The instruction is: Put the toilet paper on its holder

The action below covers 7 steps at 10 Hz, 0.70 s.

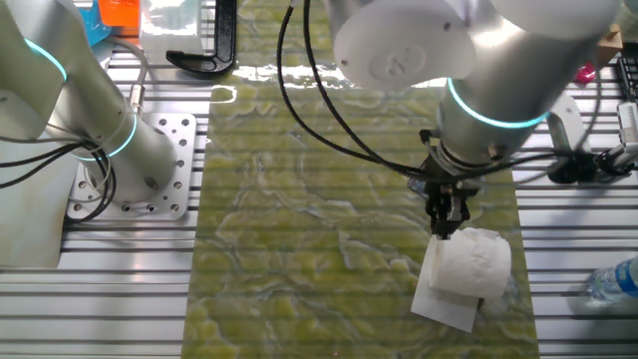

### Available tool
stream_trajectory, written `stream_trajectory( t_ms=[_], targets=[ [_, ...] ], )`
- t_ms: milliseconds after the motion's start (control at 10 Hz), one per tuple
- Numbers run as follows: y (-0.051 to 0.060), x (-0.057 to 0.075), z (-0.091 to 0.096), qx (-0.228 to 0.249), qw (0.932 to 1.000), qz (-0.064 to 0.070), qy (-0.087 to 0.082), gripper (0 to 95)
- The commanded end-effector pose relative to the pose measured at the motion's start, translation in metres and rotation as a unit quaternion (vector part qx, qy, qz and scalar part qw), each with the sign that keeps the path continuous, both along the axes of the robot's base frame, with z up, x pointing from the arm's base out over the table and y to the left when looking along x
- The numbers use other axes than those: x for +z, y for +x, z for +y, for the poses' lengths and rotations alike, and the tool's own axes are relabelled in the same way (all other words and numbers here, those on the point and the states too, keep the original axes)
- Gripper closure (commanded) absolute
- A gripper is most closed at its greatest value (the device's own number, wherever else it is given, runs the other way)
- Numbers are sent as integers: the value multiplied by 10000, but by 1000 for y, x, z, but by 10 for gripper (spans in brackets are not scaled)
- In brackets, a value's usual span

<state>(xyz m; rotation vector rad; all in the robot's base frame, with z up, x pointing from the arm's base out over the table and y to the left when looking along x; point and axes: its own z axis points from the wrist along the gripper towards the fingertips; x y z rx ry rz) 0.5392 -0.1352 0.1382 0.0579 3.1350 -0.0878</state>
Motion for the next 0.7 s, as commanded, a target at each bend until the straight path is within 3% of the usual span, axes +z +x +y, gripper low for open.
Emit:
stream_trajectory(
  t_ms=[100,500,700],
  targets=[
    [0,0,0,-177,9982,106,567,190],
    [0,0,0,-573,9969,96,539,190],
    [0,0,0,-647,9971,28,398,190]
  ],
)
